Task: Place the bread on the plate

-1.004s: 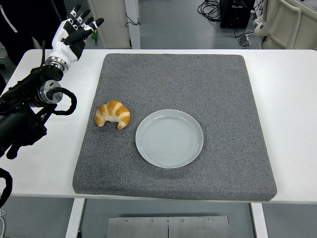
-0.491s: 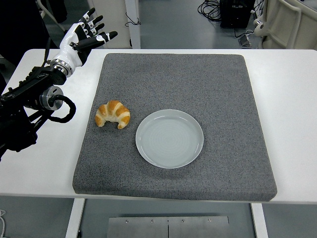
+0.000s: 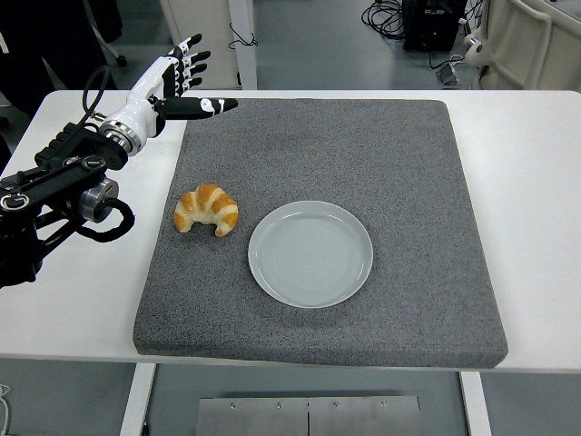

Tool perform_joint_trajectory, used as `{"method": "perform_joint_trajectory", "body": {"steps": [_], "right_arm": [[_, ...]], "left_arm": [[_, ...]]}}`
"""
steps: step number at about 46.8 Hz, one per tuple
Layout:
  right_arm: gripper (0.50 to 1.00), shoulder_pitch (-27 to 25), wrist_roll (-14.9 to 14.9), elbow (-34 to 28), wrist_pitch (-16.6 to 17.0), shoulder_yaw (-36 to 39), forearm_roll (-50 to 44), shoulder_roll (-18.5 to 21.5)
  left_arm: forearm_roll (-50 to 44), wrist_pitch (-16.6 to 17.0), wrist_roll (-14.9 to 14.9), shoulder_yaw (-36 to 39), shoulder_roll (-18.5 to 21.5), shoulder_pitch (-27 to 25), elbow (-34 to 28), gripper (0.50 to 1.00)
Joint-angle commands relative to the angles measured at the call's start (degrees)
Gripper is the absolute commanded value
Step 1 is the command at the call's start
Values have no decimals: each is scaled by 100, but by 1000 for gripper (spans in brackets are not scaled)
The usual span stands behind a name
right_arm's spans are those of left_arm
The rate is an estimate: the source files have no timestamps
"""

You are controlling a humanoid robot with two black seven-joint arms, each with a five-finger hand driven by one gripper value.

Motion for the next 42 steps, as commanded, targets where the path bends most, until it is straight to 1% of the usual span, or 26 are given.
{"method": "perform_joint_trajectory", "body": {"steps": [1,7,10,15,18,26,30,38,42], "right_arm": [[1000,0,-1,1,0,0,0,0],[1000,0,-1,1,0,0,0,0],[1000,0,-1,1,0,0,0,0],[1000,0,-1,1,0,0,0,0],[1000,0,-1,1,0,0,0,0],[1000,0,-1,1,0,0,0,0],[1000,0,-1,1,0,0,0,0],[1000,0,-1,1,0,0,0,0],[1000,0,-1,1,0,0,0,0]], "left_arm": [[273,-57,-1,189,307,-23,-343,971],[677,-75,-1,462,808,-49,-1038,971],[1002,-75,-1,594,923,-49,-1188,971],[1722,-75,-1,708,967,-41,-1197,971],[2004,-75,-1,779,1037,-23,-1197,971],[2163,-66,-53,1060,1169,-40,-1197,971],[2435,-75,-71,1192,1222,-41,-1197,971],[2866,-75,-89,1376,1231,-41,-1197,971],[3033,-84,-159,1587,1239,-58,-1197,971]]}}
